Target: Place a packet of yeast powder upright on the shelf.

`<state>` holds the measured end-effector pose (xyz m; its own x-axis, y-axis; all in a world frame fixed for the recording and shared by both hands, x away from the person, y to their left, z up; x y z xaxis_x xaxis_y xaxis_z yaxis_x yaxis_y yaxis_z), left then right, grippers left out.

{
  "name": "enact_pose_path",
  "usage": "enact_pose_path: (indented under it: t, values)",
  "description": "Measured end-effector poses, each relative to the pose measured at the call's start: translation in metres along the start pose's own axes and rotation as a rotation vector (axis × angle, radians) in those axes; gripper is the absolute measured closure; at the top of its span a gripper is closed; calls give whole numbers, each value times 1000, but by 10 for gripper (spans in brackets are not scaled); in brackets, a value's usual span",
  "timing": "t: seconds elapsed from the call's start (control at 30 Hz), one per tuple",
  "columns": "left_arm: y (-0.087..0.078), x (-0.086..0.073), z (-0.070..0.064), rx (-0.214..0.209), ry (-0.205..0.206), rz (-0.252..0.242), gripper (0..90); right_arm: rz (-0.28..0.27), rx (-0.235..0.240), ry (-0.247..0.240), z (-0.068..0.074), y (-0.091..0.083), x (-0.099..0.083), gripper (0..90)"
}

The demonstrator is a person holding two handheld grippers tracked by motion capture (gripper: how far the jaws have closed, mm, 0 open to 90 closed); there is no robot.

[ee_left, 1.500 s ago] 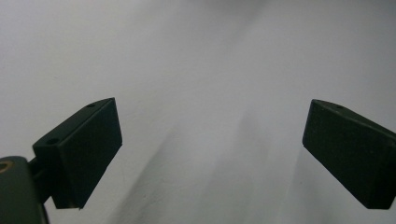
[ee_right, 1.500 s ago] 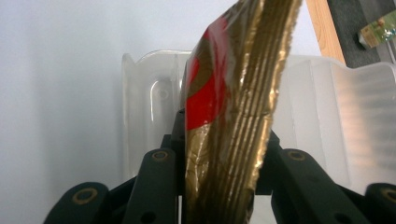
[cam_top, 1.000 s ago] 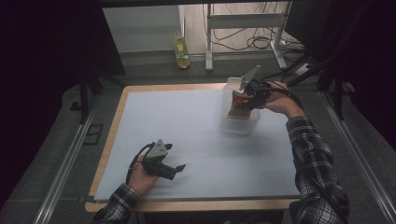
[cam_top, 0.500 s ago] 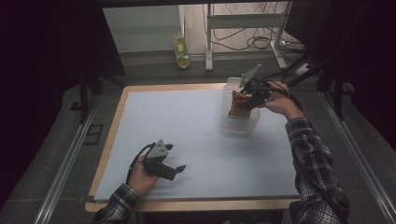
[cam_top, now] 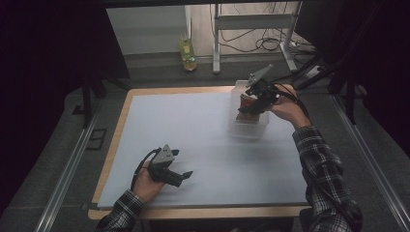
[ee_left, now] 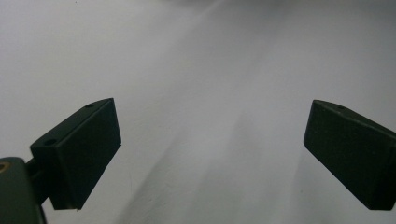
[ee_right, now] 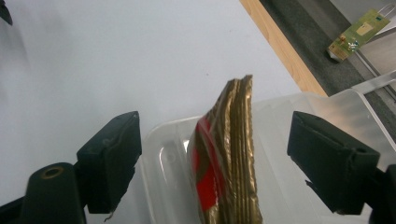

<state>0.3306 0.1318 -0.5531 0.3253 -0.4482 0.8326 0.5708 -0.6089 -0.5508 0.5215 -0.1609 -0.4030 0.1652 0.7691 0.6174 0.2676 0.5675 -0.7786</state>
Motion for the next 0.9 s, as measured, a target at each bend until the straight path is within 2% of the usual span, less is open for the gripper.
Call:
enact_pose_path:
  t: [0.4, 0.9]
  values:
    - [0, -1, 0, 24, 17, 20, 51, -66, -43, 52, 6, -3, 10, 139]
    - [0, -1, -2, 37, 38, 32, 35, -119, -49, 80, 22, -10, 14, 135]
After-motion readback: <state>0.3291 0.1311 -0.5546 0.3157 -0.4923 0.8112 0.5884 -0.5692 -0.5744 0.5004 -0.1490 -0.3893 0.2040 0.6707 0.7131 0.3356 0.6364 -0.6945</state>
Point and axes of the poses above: each handheld gripper's, and its own axes: y roughly forward along the jaws, x roughly out of its top, z roughly to its left, the point moved 4 cm from there along y, roughly forward along the jaws, and after that the axes turned 6 degrees about x, right-handed, at the moved point
